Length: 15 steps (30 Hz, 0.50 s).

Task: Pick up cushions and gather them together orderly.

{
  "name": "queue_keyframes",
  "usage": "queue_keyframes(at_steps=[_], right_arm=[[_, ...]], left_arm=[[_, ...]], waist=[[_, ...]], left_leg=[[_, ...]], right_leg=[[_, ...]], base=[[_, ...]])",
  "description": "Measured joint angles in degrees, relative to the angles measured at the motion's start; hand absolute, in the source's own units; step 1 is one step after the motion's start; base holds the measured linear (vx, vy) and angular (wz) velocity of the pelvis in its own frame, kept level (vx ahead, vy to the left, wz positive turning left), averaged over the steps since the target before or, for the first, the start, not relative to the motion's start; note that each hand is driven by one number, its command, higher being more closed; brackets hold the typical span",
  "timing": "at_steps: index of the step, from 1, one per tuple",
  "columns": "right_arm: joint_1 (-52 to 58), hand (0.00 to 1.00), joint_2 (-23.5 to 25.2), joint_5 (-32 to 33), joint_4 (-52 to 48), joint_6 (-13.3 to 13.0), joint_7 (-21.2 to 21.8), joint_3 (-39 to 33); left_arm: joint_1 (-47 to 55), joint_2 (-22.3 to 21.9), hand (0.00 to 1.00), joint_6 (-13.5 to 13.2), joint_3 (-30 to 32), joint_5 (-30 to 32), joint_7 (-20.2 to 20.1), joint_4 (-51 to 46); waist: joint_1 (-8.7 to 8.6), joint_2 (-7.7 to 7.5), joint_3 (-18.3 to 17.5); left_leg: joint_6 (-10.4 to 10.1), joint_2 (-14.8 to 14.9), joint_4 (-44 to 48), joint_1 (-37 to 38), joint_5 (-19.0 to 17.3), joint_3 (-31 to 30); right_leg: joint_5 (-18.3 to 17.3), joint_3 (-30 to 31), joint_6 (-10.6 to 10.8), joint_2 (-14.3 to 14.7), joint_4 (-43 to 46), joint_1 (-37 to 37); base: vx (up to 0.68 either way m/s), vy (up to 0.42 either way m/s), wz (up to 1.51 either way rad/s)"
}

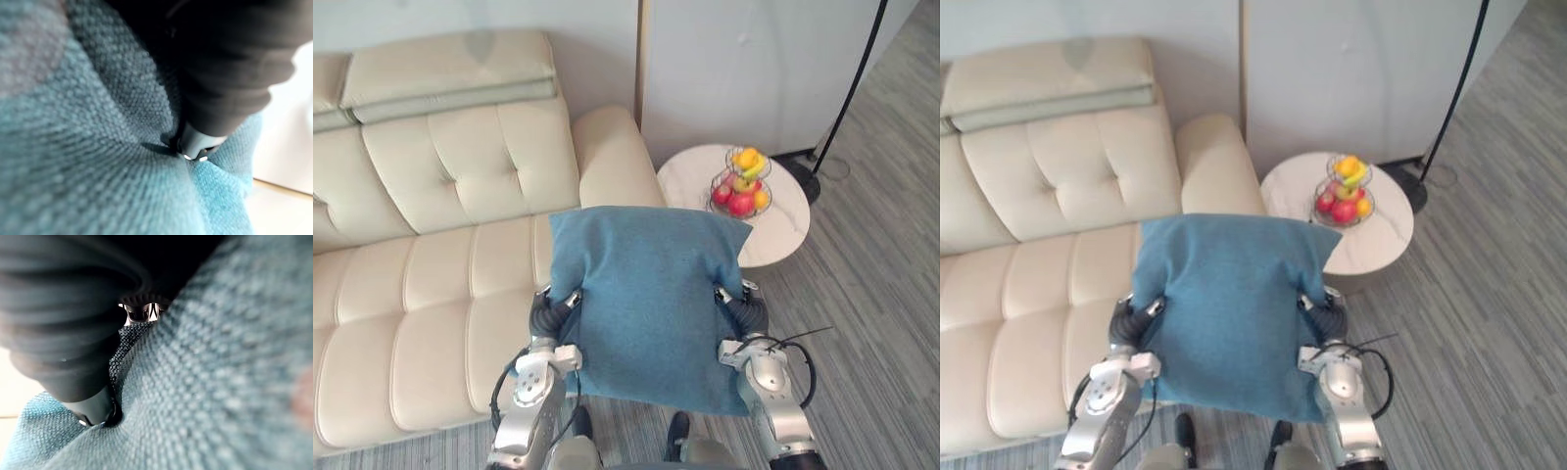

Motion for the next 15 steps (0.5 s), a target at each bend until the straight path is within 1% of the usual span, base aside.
queue_keyframes(at_steps=[2, 4, 6, 8, 9, 10, 11, 12, 13, 14, 15], right_arm=[[1.2, 1.00, 0.0, 0.0, -0.1, -1.2, 0.2, 0.9], [2.0, 1.00, 0.0, 0.0, -0.1, -1.3, 0.6, 1.1], [2.2, 1.00, -0.1, -0.4, 0.0, -1.3, 0.7, 1.1], [1.4, 1.00, -0.6, -1.0, 0.7, -1.3, 0.7, 1.1], [-0.1, 1.00, -1.6, -1.4, 2.0, -1.3, 0.6, 1.1], [-0.7, 1.00, -1.9, -1.7, 2.8, -1.3, 0.6, 1.1], [-1.4, 1.00, -2.7, -2.2, 4.0, -1.2, 0.5, 0.9], [-2.6, 1.00, -3.4, -2.3, 6.1, -1.3, 0.0, 0.2], [-2.9, 1.00, -3.6, -2.3, 7.0, -1.3, -0.2, 0.0], [-3.1, 1.00, -4.3, -2.3, 7.3, -1.0, -0.5, -0.5], [-3.1, 1.00, -5.1, -2.9, 7.3, -1.0, -0.6, -1.9]], left_arm=[[1.4, -0.7, 1.00, -0.2, 0.4, -0.6, -0.2, -0.6], [2.6, -0.8, 1.00, -0.3, 0.4, -0.9, -0.7, -0.6], [3.4, -0.8, 1.00, -0.3, 0.4, -0.9, -0.9, -0.5], [3.5, -1.1, 1.00, -0.3, 0.4, -0.9, -0.9, -0.5], [3.5, -1.7, 1.00, -0.3, 0.4, -1.0, -0.9, -0.3], [3.5, -1.8, 1.00, -0.3, 0.4, -1.1, -0.9, -0.2], [3.5, -2.2, 1.00, -0.3, 0.3, -1.1, -0.9, 0.2], [2.8, -2.9, 1.00, -0.3, -0.5, -1.2, -1.1, 0.8], [2.7, -3.0, 1.00, -0.3, -0.8, -1.4, -1.2, 1.1], [2.6, -3.4, 1.00, -0.3, -1.5, -2.0, -1.2, 1.6], [2.1, -3.9, 1.00, -0.3, -2.6, -2.3, -1.5, 2.5]], waist=[[0.07, 0.18, -1.0], [0.01, 0.30, -1.1], [0.10, 0.35, -1.1], [0.14, 1.06, -1.3], [0.33, 1.53, -1.5], [0.27, 1.59, -1.5], [-0.14, 1.50, -1.7], [-0.85, 1.46, -1.9], [-0.85, 1.66, -2.1], [-1.31, 2.55, -2.7], [-2.66, 3.85, -3.6]], left_leg=[[0.2, -0.2, 0.0, 0.7, -0.2, -0.9], [0.4, -0.4, 0.7, 1.0, -0.7, -2.1], [0.5, -0.3, 4.2, -1.4, -2.0, -3.9], [1.1, 0.3, 9.1, -6.6, -3.2, -4.9], [2.6, 1.2, 10.7, -9.1, -6.3, -2.8], [3.6, 1.7, 11.3, -9.5, -7.5, -0.8], [5.5, 2.7, 11.8, -9.7, -8.8, 4.0], [8.4, 5.8, 17.9, -10.2, -10.6, 11.0], [8.9, 7.3, 19.7, -9.9, -10.9, 13.8], [9.1, 10.3, 23.0, -9.2, -11.0, 18.7], [8.0, 12.5, 23.3, -7.8, -10.4, 22.6]], right_leg=[[0.4, -0.7, 0.1, 0.0, -1.4, 1.8], [0.3, -1.8, 0.2, -0.2, -1.7, 3.3], [0.3, -3.5, 0.3, -0.6, -1.4, 3.5], [-0.1, -5.9, 0.2, -1.1, 1.2, 1.4], [-0.2, -7.4, 0.1, -1.5, 2.3, -0.2], [-0.1, -8.2, 0.0, -1.9, 2.3, -0.2], [0.1, -10.1, -0.1, -3.5, 1.8, 0.1], [0.3, -12.6, -0.1, -5.7, 2.3, 0.2], [0.3, -13.2, -0.1, -6.3, 2.6, 0.3], [0.6, -15.1, 0.4, -7.2, 2.7, 0.8], [1.4, -17.8, 1.7, -7.9, 2.1, 1.5]], base=[[-0.01, 0.022, 0.18], [-0.03, 0.026, 0.35], [-0.07, 0.029, 0.44], [-0.12, 0.036, 0.50], [-0.11, 0.037, 0.40], [-0.10, 0.033, 0.57], [-0.02, 0.115, 0.87], [-0.03, 0.145, 0.89], [-0.01, 0.212, 0.90], [0.01, 0.187, 0.90], [0.02, 0.221, 0.98]])
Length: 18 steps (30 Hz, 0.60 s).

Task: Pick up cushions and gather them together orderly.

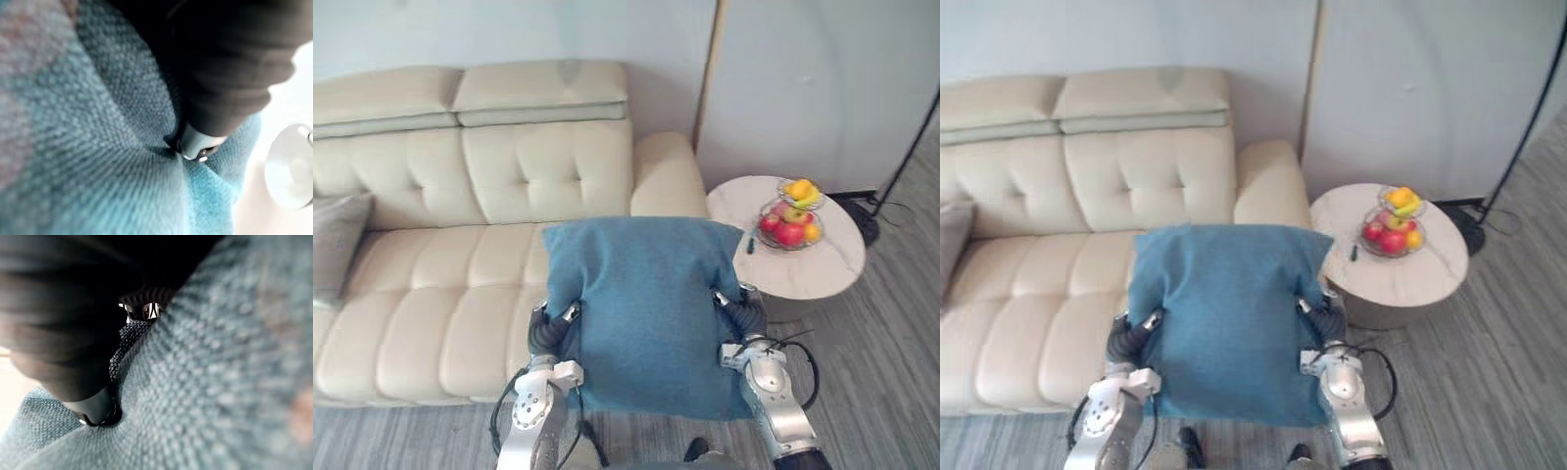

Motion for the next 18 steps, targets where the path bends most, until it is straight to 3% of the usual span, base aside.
queue_keyframes(at_steps=[1, 2, 3, 5, 7, 8, 9, 10, 11, 12, 14, 17, 18], right_arm=[[0.0, 1.00, -0.4, -0.3, 0.0, 0.0, 0.0, -0.4], [-0.2, 1.00, 0.0, -0.5, 0.6, 0.0, -0.2, -2.1], [-0.4, 1.00, 0.8, -0.7, 1.9, 0.0, -0.2, -2.2], [-0.4, 1.00, 2.5, -0.8, 4.4, 0.0, -0.1, -2.2], [-0.3, 1.00, 3.4, -1.5, 6.0, 0.6, -0.1, -2.2], [0.0, 1.00, 3.8, -1.6, 6.7, 1.1, 0.0, -2.2], [0.2, 1.00, 3.7, -1.6, 6.7, 1.3, 0.0, -2.2], [0.4, 1.00, 3.7, -1.6, 6.8, 1.5, 0.2, -2.5], [0.8, 1.00, 4.2, -1.5, 7.6, 1.5, 0.3, -2.5], [1.2, 1.00, 5.0, -1.5, 8.0, 1.5, 0.4, -2.5], [1.4, 1.00, 5.4, -1.5, 9.1, 1.5, 0.8, -2.3], [1.4, 1.00, 4.7, -1.3, 9.2, 1.5, 1.4, -2.0], [1.5, 1.00, 4.4, -1.3, 9.2, 1.5, 1.3, -2.0]], left_arm=[[-0.2, -0.2, 1.00, 0.0, -0.5, -0.2, -0.3, 0.3], [-2.2, 0.1, 1.00, 0.0, -1.7, -0.4, -0.8, 1.6], [-2.8, 1.2, 1.00, -0.2, -1.9, -0.4, -0.9, 1.9], [-2.8, 2.7, 1.00, -0.7, -1.9, -0.4, -0.9, 3.0], [-2.8, 3.2, 1.00, -0.7, -1.8, -0.4, -0.9, 4.9], [-2.8, 3.2, 1.00, -0.6, -1.8, -0.3, -0.9, 6.1], [-2.7, 3.2, 1.00, -0.6, -2.0, -0.3, -1.0, 6.5], [-2.7, 3.2, 1.00, -0.3, -2.1, 0.0, -1.1, 6.6], [-2.7, 3.9, 1.00, 0.0, -2.0, 0.5, -1.3, 6.8], [-2.7, 4.3, 1.00, 0.2, -2.0, 0.5, -1.5, 7.3], [-2.7, 5.8, 1.00, 0.5, -2.0, 1.1, -1.9, 8.0], [-2.7, 5.9, 1.00, 0.7, -2.4, 1.8, -2.2, 8.5], [-2.7, 6.0, 1.00, 0.7, -2.9, 2.1, -2.3, 8.4]], waist=[[-0.41, 0.89, -0.6], [-1.01, 0.81, -1.0], [-1.12, -0.78, -1.2], [-0.79, -2.41, -1.4], [-0.83, -2.67, -1.5], [-0.80, -3.02, -1.2], [-0.75, -3.22, -0.9], [-0.94, -3.23, 0.2], [-1.70, -3.30, 1.6], [-1.88, -3.49, 2.0], [-2.67, -4.07, 2.7], [-3.72, -4.41, 2.5], [-4.62, -5.38, 2.1]], left_leg=[[-2.1, 0.2, -1.1, 0.3, 0.5, 0.3], [-6.8, -2.8, -3.4, -0.1, 2.1, -0.5], [-5.9, -6.0, -5.3, -0.3, 2.1, -1.0], [-4.3, -8.4, -5.5, -1.0, 1.2, -2.2], [-3.0, -9.3, -4.0, -2.1, -0.2, -3.7], [-2.5, -10.7, -3.7, -2.3, -1.2, -4.7], [-1.9, -11.9, -3.9, -2.2, -1.6, -5.4], [-1.1, -13.2, -4.6, -1.4, -2.1, -6.6], [-0.6, -14.1, -6.2, -0.1, -2.2, -8.5], [-0.9, -14.8, -8.2, 0.9, -2.0, -9.0], [-1.4, -17.0, -13.2, 3.7, -1.7, -9.4], [-2.1, -20.2, -17.1, 5.6, -0.5, -9.6], [-1.8, -22.2, -17.2, 5.8, 0.7, -9.8]], right_leg=[[0.4, -1.1, 0.7, -0.2, -0.2, 0.1], [1.8, -2.8, 1.9, -2.6, -0.4, 0.4], [3.4, -4.2, 1.9, -4.8, -1.1, 0.5], [5.1, -5.5, 1.6, -6.9, -0.8, 0.8], [6.5, -7.0, 1.5, -8.9, 2.4, 0.3], [6.9, -6.7, 0.8, -11.6, 7.1, -0.9], [7.2, -5.2, -1.0, -13.2, 10.7, -2.1], [7.1, 0.2, -4.8, -15.3, 17.6, -5.4], [0.5, 10.9, -4.7, -12.3, 25.1, -9.4], [-2.8, 14.6, -2.8, -9.5, 26.9, -10.6], [-7.2, 16.4, -2.4, -3.3, 27.6, -12.8], [-8.0, 12.4, -3.2, 3.3, 20.8, -15.2], [-5.1, 12.3, -6.8, 4.1, 16.4, -15.3]], base=[[0.01, 0.295, 1.09], [-0.02, 0.359, 0.85], [-0.04, 0.359, 0.74], [-0.04, 0.367, 0.41], [-0.02, 0.327, 0.49], [-0.01, 0.291, 0.50], [0.00, 0.316, 0.51], [0.00, 0.274, 0.64], [0.01, 0.231, 0.71], [0.04, 0.131, 0.65], [0.07, 0.078, 0.47], [0.14, 0.024, 0.52], [0.19, -0.046, 0.77]])
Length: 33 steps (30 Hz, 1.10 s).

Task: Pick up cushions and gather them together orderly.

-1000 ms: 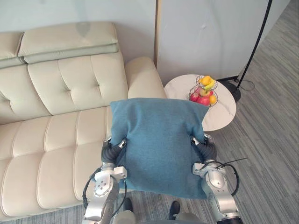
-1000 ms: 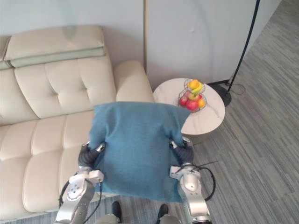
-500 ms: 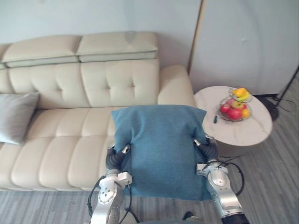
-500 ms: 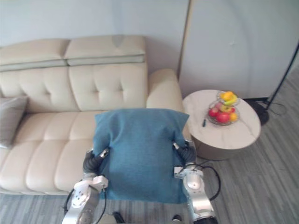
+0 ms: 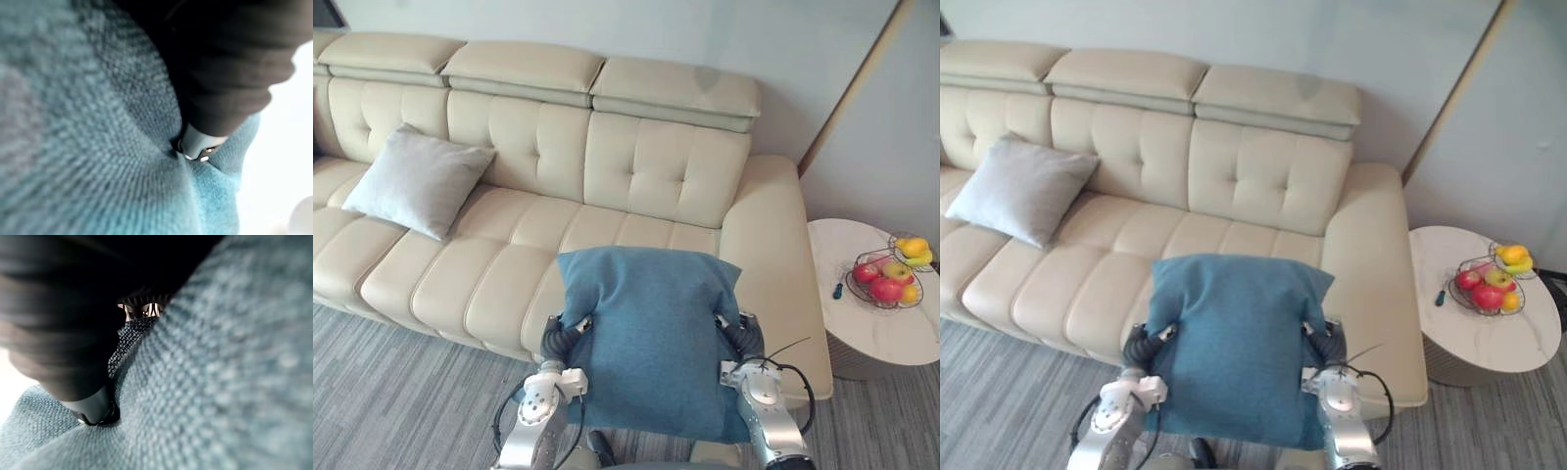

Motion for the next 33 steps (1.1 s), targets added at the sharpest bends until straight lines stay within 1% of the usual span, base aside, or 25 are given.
queue_keyframes(at_steps=[1, 2, 3, 4, 5, 6, 7, 8, 9, 10, 11, 12, 13, 14, 15, 16, 17, 18, 20, 22, 23, 25, 27, 30, 33], right_arm=[[0.1, 1.00, -0.8, 0.0, 0.0, 0.0, 0.0, 0.0], [0.2, 1.00, -2.3, 0.1, 0.1, 0.0, 0.0, 0.0], [0.6, 1.00, -2.8, 0.1, 0.0, 0.1, 0.0, -0.1], [0.9, 1.00, -2.8, 0.1, -0.1, 0.1, 0.0, -0.2], [1.7, 1.00, -2.6, 0.1, -0.9, 0.1, 0.0, -0.2], [3.7, 1.00, -2.0, -0.1, -3.9, 0.7, -0.1, -0.2], [4.7, 1.00, -1.8, -0.1, -5.7, 0.8, -0.1, -0.1], [6.4, 1.00, -1.7, -0.1, -9.7, 0.8, -0.2, 0.2], [7.0, 1.00, -1.7, -0.1, -13.4, 0.6, -0.3, 0.0], [7.0, 1.00, -1.7, -0.1, -14.5, 0.6, -0.3, -0.1], [7.0, 1.00, -1.7, -0.1, -16.3, 0.3, -0.7, -0.2], [6.7, 1.00, -1.6, -0.1, -16.5, 0.0, -1.0, -0.2], [6.7, 1.00, -1.5, -0.1, -16.5, 0.0, -1.2, -0.2], [6.8, 1.00, -1.5, -0.1, -16.3, 0.0, -1.4, -0.2], [6.9, 1.00, -1.6, -0.1, -16.1, 0.0, -1.4, -0.2], [6.9, 1.00, -1.4, -0.1, -15.6, 0.0, -1.4, -0.2], [7.9, 1.00, 0.5, -0.2, -14.5, 0.4, -1.4, -0.3], [8.4, 1.00, 1.0, -0.2, -14.4, 0.5, -1.4, -0.4], [8.9, 1.00, 3.0, -0.3, -13.9, 0.8, -1.3, -0.4], [8.9, 1.00, 3.1, -0.3, -13.9, 0.8, -1.2, 0.0], [8.9, 1.00, 3.1, -0.4, -13.8, 0.8, -1.2, 0.2], [8.8, 1.00, 2.9, -0.4, -13.3, 0.7, -1.1, 0.3], [8.2, 1.00, 2.5, -0.4, -10.3, 0.5, -1.1, 0.3], [8.2, 1.00, 0.8, -0.4, -6.0, 0.7, -1.1, 0.3], [6.3, 1.00, 0.2, -0.6, -4.2, 0.8, -1.0, 0.8]], left_arm=[[-0.1, -0.6, 1.00, 0.1, -0.3, 0.1, -0.1, 0.3], [0.1, -1.8, 1.00, 0.5, -1.0, 0.5, -0.1, 0.5], [-0.1, -1.5, 1.00, 0.5, -1.7, 0.6, -0.6, 0.3], [-0.2, -1.4, 1.00, 0.5, -1.8, 0.6, -0.8, 0.3], [-0.1, -1.4, 1.00, 0.6, -1.8, 0.6, -0.8, 0.3], [0.7, -1.4, 1.00, 0.8, -1.8, 0.6, -0.9, 0.3], [1.0, -1.4, 1.00, 0.8, -1.8, 0.5, -0.9, 0.3], [1.7, -1.4, 1.00, 0.8, -1.6, 0.5, -0.9, -0.2], [2.6, -1.4, 1.00, 0.7, -1.6, 0.5, -0.9, -1.9], [2.7, -1.4, 1.00, 0.7, -1.6, 0.5, -0.9, -2.6], [2.6, -1.5, 1.00, 0.6, -1.6, 0.5, -1.0, -3.7], [2.5, -1.6, 1.00, -0.1, -1.6, 0.5, -1.0, -4.3], [2.5, -1.6, 1.00, -0.2, -1.6, 0.5, -1.0, -4.4], [2.5, -1.7, 1.00, -0.2, -1.6, 0.5, -1.0, -4.4], [2.7, -1.8, 1.00, -0.2, -1.6, 0.5, -1.0, -4.4], [2.8, -1.9, 1.00, -0.2, -1.6, 0.5, -1.0, -4.0], [2.9, -1.2, 1.00, -0.1, -1.6, 0.5, -0.9, -3.5], [3.1, -1.0, 1.00, -0.1, -1.6, 0.5, -0.9, -3.5], [4.1, 0.2, 1.00, 0.0, -1.6, 0.5, -0.9, -3.4], [4.5, 0.8, 1.00, -0.1, -1.6, 0.5, -0.9, -3.4], [4.6, 1.0, 1.00, -0.1, -1.6, 0.5, -0.9, -3.5], [4.6, 1.0, 1.00, -0.1, -1.7, 0.5, -0.9, -3.4], [4.6, 1.0, 1.00, 0.1, -1.7, 0.6, -0.9, -3.4], [4.6, 0.9, 1.00, 0.9, -2.4, 0.9, -1.0, -3.3], [4.3, 0.8, 1.00, 0.9, -2.1, 1.7, -1.0, -3.3]], waist=[[-0.32, -0.05, -0.1], [0.36, 1.78, -0.5], [0.23, 2.84, -0.6], [0.03, 2.97, -0.6], [0.38, 3.00, -0.3], [1.21, 2.89, -0.1], [1.50, 2.93, -0.1], [2.02, 2.83, 0.0], [2.80, 2.27, 0.0], [3.22, 2.38, -0.1], [3.41, 2.15, -0.3], [3.61, 2.06, -0.3], [3.75, 2.11, -0.4], [3.85, 2.15, -0.7], [4.05, 2.96, -1.2], [4.34, 3.62, -1.5], [3.89, 1.48, -2.3], [4.09, 0.41, -2.6], [4.09, -1.28, -2.7], [4.25, -1.72, -3.1], [4.26, -1.92, -3.4], [3.93, -2.14, -3.6], [3.47, -1.98, -3.9], [3.06, -0.43, -3.8], [3.09, 0.09, -3.7]], left_leg=[[0.9, -1.0, 0.1, 0.1, 0.1, -0.3], [1.1, -0.7, 0.1, -0.1, -0.2, -1.0], [1.2, 0.3, 2.8, -1.3, -1.8, -2.3], [0.9, 1.2, 5.2, -2.0, -2.8, -2.6], [0.5, 3.2, 9.6, -2.3, -4.3, -2.5], [0.9, 6.4, 18.0, -3.1, -6.8, -1.9], [1.2, 7.9, 22.3, -3.8, -7.5, -1.7], [1.4, 11.0, 31.6, -5.7, -7.8, -1.4], [1.5, 14.0, 39.2, -8.6, -8.6, -1.8], [1.7, 15.2, 40.0, -9.2, -9.6, -2.1], [1.2, 17.2, 38.2, -10.2, -11.1, -4.1], [0.6, 17.8, 33.5, -10.1, -11.2, -8.2], [0.3, 17.8, 30.9, -9.9, -11.0, -10.4], [-1.3, 17.1, 25.6, -9.4, -10.1, -14.6], [-3.5, 16.1, 17.0, -7.2, -6.2, -19.1], [-9.6, 15.7, 14.3, -6.2, -2.4, -19.9], [-8.4, 13.5, 12.9, -4.7, -2.3, -17.1], [-8.1, 12.4, 12.4, -4.0, -2.3, -15.9], [-7.2, 10.2, 10.8, -0.9, -2.6, -11.3], [-6.7, 9.7, 9.2, 1.2, -2.9, -8.6], [-6.8, 9.6, 8.5, 1.7, -2.9, -7.5], [-6.8, 9.7, 8.0, 2.1, -2.9, -6.1], [-7.4, 9.9, 7.1, 2.0, -2.5, -5.7], [-7.8, 10.2, 4.7, 2.6, -1.1, -5.3], [-7.8, 10.1, 3.3, 1.8, -0.5, -4.8]], right_leg=[[-1.1, 0.1, -1.9, -0.3, -0.9, 0.1], [-0.8, 0.1, -1.4, 0.2, -1.5, 0.3], [-1.3, -1.3, -0.5, 0.7, -3.1, 1.7], [-1.4, -2.1, -0.3, 0.9, -3.7, 2.4], [-1.6, -2.8, 0.0, 1.9, -4.9, 4.7], [-1.6, -2.7, 0.0, 3.4, -6.6, 8.1], [-1.6, -2.5, 0.0, 4.1, -7.3, 9.4], [-1.6, -1.3, 0.0, 4.8, -8.8, 12.0], [-2.0, 1.0, -0.1, 5.1, -10.3, 13.1], [-2.0, 2.0, -0.1, 5.2, -10.3, 13.1], [-1.7, 4.1, 0.5, 5.2, -10.9, 13.1], [-1.1, 6.4, 1.5, 4.9, -11.8, 13.4], [-0.7, 7.3, 2.1, 4.8, -12.1, 13.6], [-0.1, 9.0, 3.1, 4.3, -12.5, 13.4], [0.4, 11.2, 4.9, 4.2, -13.0, 12.8], [0.7, 12.9, 6.5, 4.3, -13.4, 12.4], [2.2, 15.0, 7.9, 2.0, -15.5, 12.8], [2.3, 15.7, 8.1, 0.8, -16.0, 12.8], [3.0, 18.6, 9.3, -1.3, -16.2, 12.7], [3.2, 19.9, 9.1, -1.3, -15.9, 12.3], [3.4, 20.8, 9.0, -1.2, -16.0, 11.9], [4.0, 21.9, 9.8, -0.8, -17.1, 11.6], [4.6, 22.6, 9.3, 0.2, -17.9, 10.8], [5.7, 23.1, 9.0, 1.0, -19.6, 10.5], [6.4, 23.7, 8.7, 1.4, -20.0, 8.7]], base=[[0.24, -0.047, 0.46], [0.27, -0.002, 0.33], [0.28, 0.009, 0.27], [0.29, -0.014, 0.44], [0.34, -0.073, 0.14], [0.33, -0.073, -0.03], [0.25, -0.037, -0.30], [0.20, 0.072, -0.62], [0.19, 0.104, -0.76], [0.21, 0.134, -0.89], [0.13, 0.120, -0.84], [0.13, 0.154, -0.79], [0.13, 0.238, -0.74], [0.13, 0.329, -0.81], [0.15, 0.444, -0.98], [0.16, 0.447, -0.93], [0.15, 0.357, -0.66], [0.14, 0.284, -0.58], [0.07, 0.231, -0.72], [0.03, 0.141, -0.68], [0.03, 0.093, -0.65], [0.01, 0.012, -0.42], [0.00, -0.036, -0.27], [0.01, -0.065, -0.16], [-0.02, -0.033, -0.16]])
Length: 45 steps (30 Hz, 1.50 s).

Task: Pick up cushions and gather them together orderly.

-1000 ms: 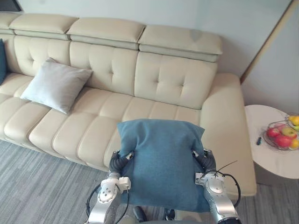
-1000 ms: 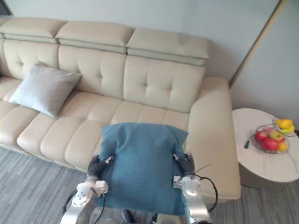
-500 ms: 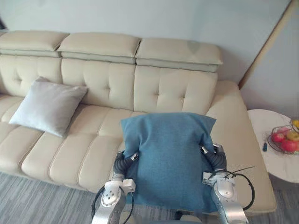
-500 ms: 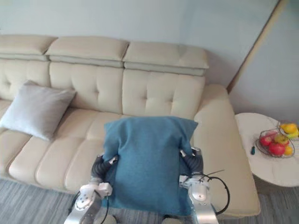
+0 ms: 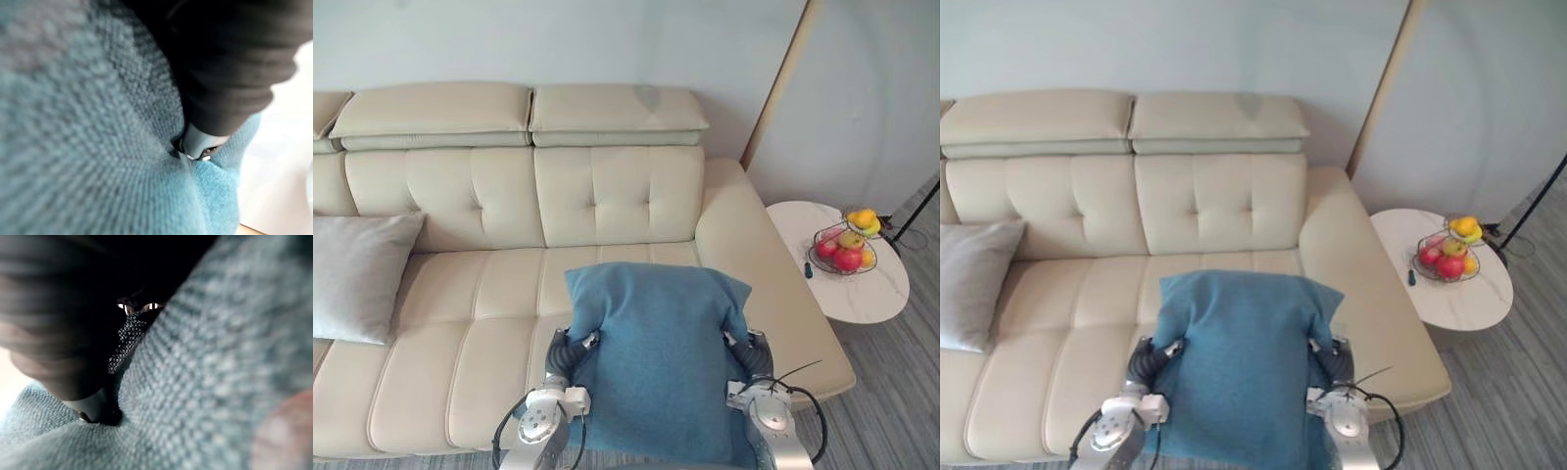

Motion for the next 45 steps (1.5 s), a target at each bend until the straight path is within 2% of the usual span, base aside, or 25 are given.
queue_keyframes(at_steps=[4, 6, 8, 9, 10, 14, 16, 18, 20, 23, 24, 27, 33, 36, 41, 45], right_arm=[[-7.3, 1.00, -0.9, -2.0, 0.2, 0.0, -0.4, 1.8], [-12.4, 1.00, -0.9, -2.1, 0.2, 0.0, -1.2, 1.8], [-19.3, 1.00, -0.9, -2.1, 0.0, 0.0, -3.6, 1.8], [-21.2, 1.00, -0.8, -2.1, 0.0, 0.2, -4.1, 1.8], [-26.0, 1.00, -0.9, -2.1, -0.6, 0.4, -6.0, 1.8], [-36.6, 1.00, -2.3, -2.1, -0.8, 0.5, -9.8, 1.1], [-42.9, 1.00, -3.0, -2.3, -0.8, 0.5, -11.4, -1.0], [-51.2, 1.00, -4.0, -3.6, 1.3, 0.5, -13.4, -2.7], [-60.8, 1.00, -5.5, -4.5, 6.3, 0.5, -15.8, -3.8], [-72.3, 1.00, -6.7, -4.8, 14.2, 0.6, -18.4, -5.3], [-76.7, 0.00, -7.2, -4.8, 17.9, 1.1, -19.4, -5.3], [-82.8, 0.00, -7.2, -4.9, 25.7, 2.5, -20.8, -5.4], [-90.1, 0.00, -8.6, -4.8, 32.9, 4.3, -21.6, -6.9], [-92.6, 0.00, -8.8, -4.3, 33.1, 4.4, -21.0, -7.2], [-92.3, 0.00, -9.7, -1.5, 33.7, 4.8, -20.3, -7.4], [-90.4, 0.00, -10.7, 0.0, 32.3, 4.7, -19.6, -7.4]], left_arm=[[-5.2, 0.3, 1.00, -0.1, 3.0, 0.1, 0.7, 0.0], [-10.0, 0.2, 1.00, -0.2, 4.7, 0.7, 1.8, -0.1], [-17.4, -0.1, 1.00, -0.2, 6.5, 1.9, 4.9, -0.1], [-19.4, -0.2, 1.00, -0.2, 7.1, 2.3, 5.6, -0.1], [-24.4, -0.3, 1.00, -0.2, 8.3, 2.8, 8.2, -0.1], [-36.1, 0.3, 1.00, -1.1, 9.8, 3.4, 12.4, 0.3], [-45.0, 1.7, 1.00, -2.0, 9.8, 3.8, 14.0, 3.7], [-55.4, 4.2, 1.00, -2.7, 9.8, 4.2, 15.6, 9.6], [-65.5, 6.6, 1.00, -2.8, 9.8, 4.5, 17.1, 14.8], [-77.5, 9.5, 1.00, -2.9, 10.3, 5.1, 18.3, 21.6], [-81.3, 9.9, 0.00, -2.9, 11.2, 5.6, 19.0, 25.1], [-84.6, 9.9, 0.00, -2.6, 14.0, 5.6, 19.4, 31.0], [-90.2, 9.0, 0.00, -0.9, 17.9, 5.6, 20.6, 39.6], [-92.5, 8.0, 0.00, -0.8, 19.9, 5.6, 20.3, 41.1], [-92.8, 5.2, 0.00, -0.8, 23.0, 5.6, 20.2, 43.6], [-91.3, 3.9, 0.00, -1.2, 23.0, 5.6, 19.1, 42.7]], waist=[[0.22, -0.61, 2.4], [0.73, -0.82, 5.2], [1.52, -0.51, 6.4], [1.72, -0.34, 6.9], [2.25, 0.26, 7.8], [3.13, 0.70, 8.8], [3.44, 0.85, 9.1], [3.54, 0.74, 11.7], [3.33, 0.93, 12.5], [3.16, 1.46, 16.9], [3.07, 1.43, 17.7], [2.69, 2.17, 18.4], [2.69, 2.44, 18.6], [3.43, 2.57, 18.8], [3.81, 2.56, 19.8], [3.84, 2.55, 19.8]], left_leg=[[0.6, -0.1, 0.5, -4.6, 0.6, 0.9], [0.7, 0.4, 3.1, -8.3, 0.5, 0.7], [1.2, 1.6, 7.5, -16.1, 0.2, 0.1], [1.2, 1.9, 8.4, -17.7, 0.2, -0.1], [1.2, 2.6, 10.1, -21.1, 0.2, -0.9], [1.7, 3.0, 11.8, -27.9, 0.9, -2.5], [2.0, 2.7, 11.4, -31.4, 2.3, -3.6], [2.1, 1.7, 8.7, -32.3, 4.7, -4.6], [2.4, 0.3, 4.7, -34.9, 8.1, -5.3], [2.2, -0.6, -1.2, -35.5, 12.4, -6.5], [2.2, -0.9, -4.0, -36.0, 14.4, -6.8], [1.8, -1.1, -8.0, -36.7, 16.7, -7.9], [1.7, -1.3, -9.2, -40.9, 17.7, -9.5], [1.6, -1.0, -9.2, -44.0, 17.8, -9.8], [1.6, -0.5, -9.2, -44.8, 17.8, -9.8], [1.6, -0.3, -9.1, -44.7, 17.8, -9.8]], right_leg=[[2.3, 1.2, -0.4, 0.1, -0.8, -4.7], [3.3, 1.3, -0.2, 0.1, -0.2, -7.5], [4.3, 1.0, -0.3, 0.3, 1.4, -14.0], [4.5, 0.9, -0.3, 0.4, 1.6, -15.2], [4.8, 0.4, -0.4, 0.7, 2.4, -17.9], [5.2, -1.0, -0.7, 0.6, 4.3, -24.0], [6.0, -2.1, -0.9, 0.3, 4.0, -26.7], [6.7, -2.9, -1.0, -0.2, 3.6, -27.9], [8.0, -3.7, -1.2, -0.8, 2.6, -31.2], [9.9, -5.2, -1.6, -0.9, 0.0, -32.1], [10.3, -5.6, -1.8, -0.8, -0.3, -33.5], [10.4, -6.9, -1.9, -0.7, -0.7, -35.1], [10.4, -9.1, -1.9, -0.7, -2.0, -38.1], [10.4, -9.7, -1.9, -0.8, -1.9, -41.0], [10.1, -11.2, -1.9, -0.9, 1.7, -43.4], [8.0, -11.5, -2.4, -1.2, 4.7, -44.1]], base=[[-0.09, -0.032, -0.15], [-0.12, -0.036, 0.00], [-0.14, -0.050, 0.06], [-0.14, -0.064, 0.12], [-0.12, -0.051, 0.12], [-0.13, -0.044, 0.17], [-0.12, -0.031, 0.33], [-0.10, -0.014, 0.34], [-0.09, 0.003, 0.31], [-0.06, -0.005, 0.24], [-0.05, -0.028, 0.16], [-0.02, -0.025, 0.14], [0.00, -0.008, 0.15], [0.01, -0.002, 0.05], [0.01, 0.007, -0.02], [0.02, 0.016, 0.07]])
